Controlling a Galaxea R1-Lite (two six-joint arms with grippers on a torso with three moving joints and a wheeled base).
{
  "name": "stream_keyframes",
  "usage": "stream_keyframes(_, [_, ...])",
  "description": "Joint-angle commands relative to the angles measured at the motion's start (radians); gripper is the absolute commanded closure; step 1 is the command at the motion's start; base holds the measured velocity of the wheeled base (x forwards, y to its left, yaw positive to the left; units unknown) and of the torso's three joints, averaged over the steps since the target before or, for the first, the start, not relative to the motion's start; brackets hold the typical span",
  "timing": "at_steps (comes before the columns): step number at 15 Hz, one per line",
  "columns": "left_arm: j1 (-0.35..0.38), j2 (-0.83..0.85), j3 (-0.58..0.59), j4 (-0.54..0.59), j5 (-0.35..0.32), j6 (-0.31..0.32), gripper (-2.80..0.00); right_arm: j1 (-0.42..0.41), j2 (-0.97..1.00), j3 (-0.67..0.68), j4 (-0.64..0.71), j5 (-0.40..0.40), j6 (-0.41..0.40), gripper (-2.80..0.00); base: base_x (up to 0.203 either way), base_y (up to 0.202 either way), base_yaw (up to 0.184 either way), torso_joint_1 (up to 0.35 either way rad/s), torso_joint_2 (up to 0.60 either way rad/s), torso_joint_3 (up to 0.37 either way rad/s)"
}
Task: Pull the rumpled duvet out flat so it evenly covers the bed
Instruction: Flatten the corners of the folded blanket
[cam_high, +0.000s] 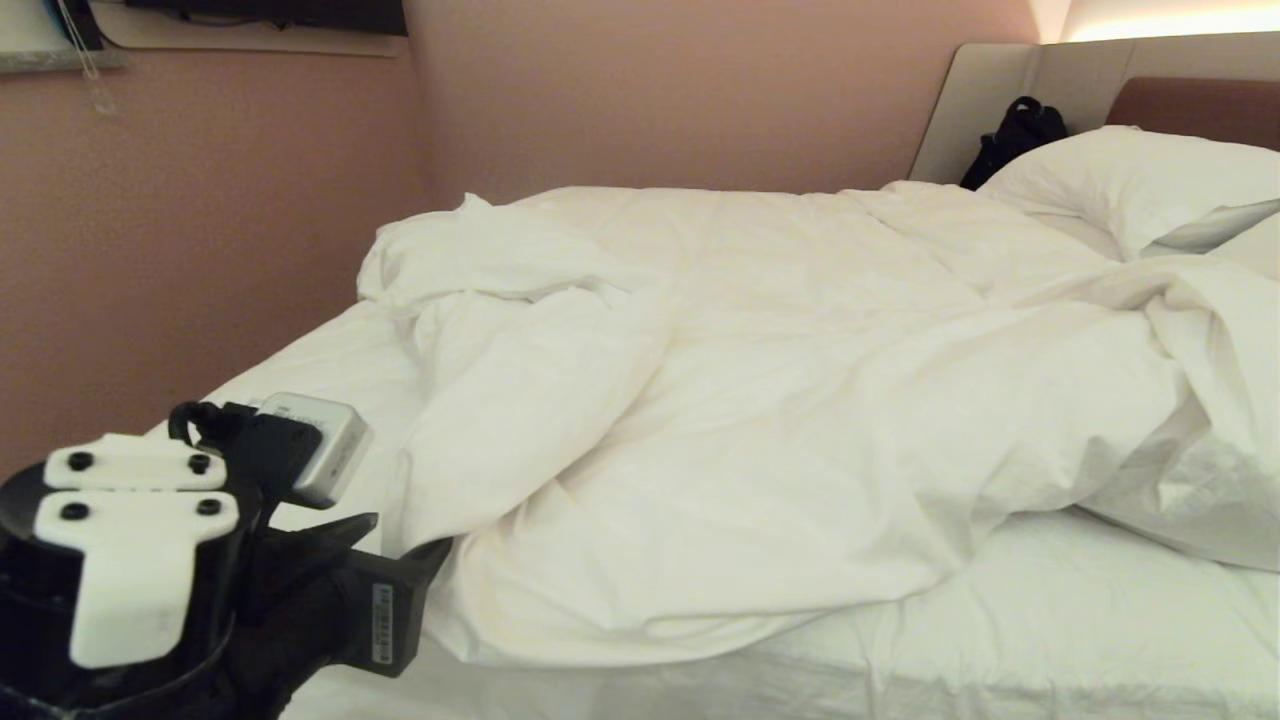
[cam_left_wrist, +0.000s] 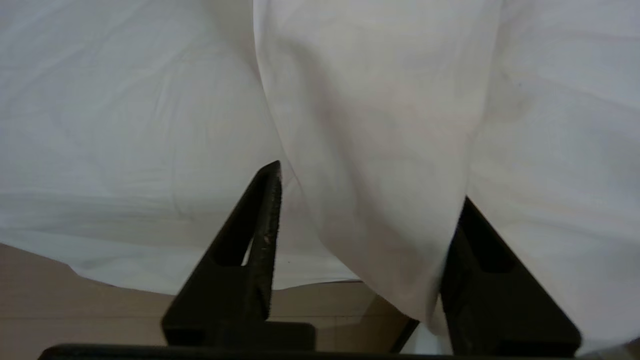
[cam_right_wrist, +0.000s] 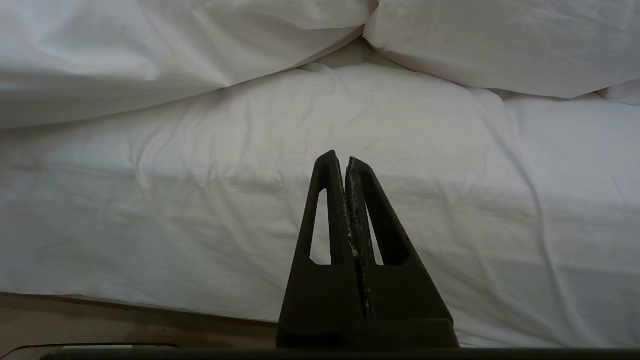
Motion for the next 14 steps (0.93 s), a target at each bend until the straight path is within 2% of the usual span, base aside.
stream_keyframes(1, [0.002, 0.032, -0.016, -0.005, 0.003, -0.044, -2.80, 0.000, 0.000, 0.000, 0.000, 0.002, -0.001, 0.00, 0.000, 0.000, 0.000, 0.000, 0.00, 0.000])
stream_keyframes(3, [0.002, 0.019, -0.043, -0.011, 0.003, -0.053, -2.80, 0.000, 0.000, 0.000, 0.000, 0.001, -0.001, 0.00, 0.000, 0.000, 0.000, 0.000, 0.00, 0.000])
stream_keyframes(7, [0.009, -0.061, -0.195, 0.013, 0.004, -0.069, -2.80, 0.000, 0.000, 0.000, 0.000, 0.001, -0.001, 0.00, 0.000, 0.000, 0.000, 0.000, 0.00, 0.000])
stream_keyframes(10, [0.027, -0.098, -0.290, 0.142, 0.002, -0.078, -2.80, 0.000, 0.000, 0.000, 0.000, 0.001, -0.001, 0.00, 0.000, 0.000, 0.000, 0.000, 0.00, 0.000])
stream_keyframes(14, [0.061, -0.076, -0.514, 0.382, -0.005, -0.159, -2.80, 0.000, 0.000, 0.000, 0.000, 0.001, -0.001, 0.00, 0.000, 0.000, 0.000, 0.000, 0.00, 0.000])
